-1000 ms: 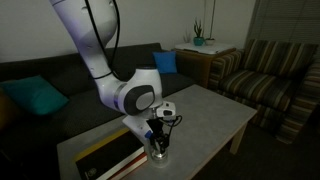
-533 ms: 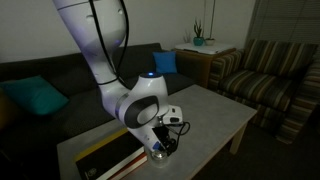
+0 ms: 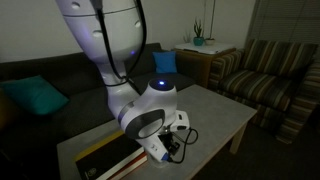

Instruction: Put the silver lid on the silver bottle

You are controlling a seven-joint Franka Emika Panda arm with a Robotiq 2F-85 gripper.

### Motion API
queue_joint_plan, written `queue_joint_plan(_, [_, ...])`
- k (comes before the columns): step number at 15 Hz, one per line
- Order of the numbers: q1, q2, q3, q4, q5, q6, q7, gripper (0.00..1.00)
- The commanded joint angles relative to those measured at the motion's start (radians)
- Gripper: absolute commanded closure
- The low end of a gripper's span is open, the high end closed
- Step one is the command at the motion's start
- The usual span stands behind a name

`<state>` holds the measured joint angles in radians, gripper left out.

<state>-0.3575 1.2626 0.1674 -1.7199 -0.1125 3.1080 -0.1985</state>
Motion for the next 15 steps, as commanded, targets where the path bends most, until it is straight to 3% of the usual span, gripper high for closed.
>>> queue_joint_plan(1, [-0.007,-0.036,0.012,-0.054,-0.001,-0.001,-0.018,0.57])
queue_joint_plan(8, [0.096,-0.045,-0.042,-0.052,0.016,-0.018,0.032,0.57])
queue_joint_plan(12, [0.16,-0.009,-0.1,0.011,0.041,-0.035,0.09,0.57])
queue_joint_plan(15, [0.165,0.017,-0.112,0.063,0.046,-0.07,0.095,0.57])
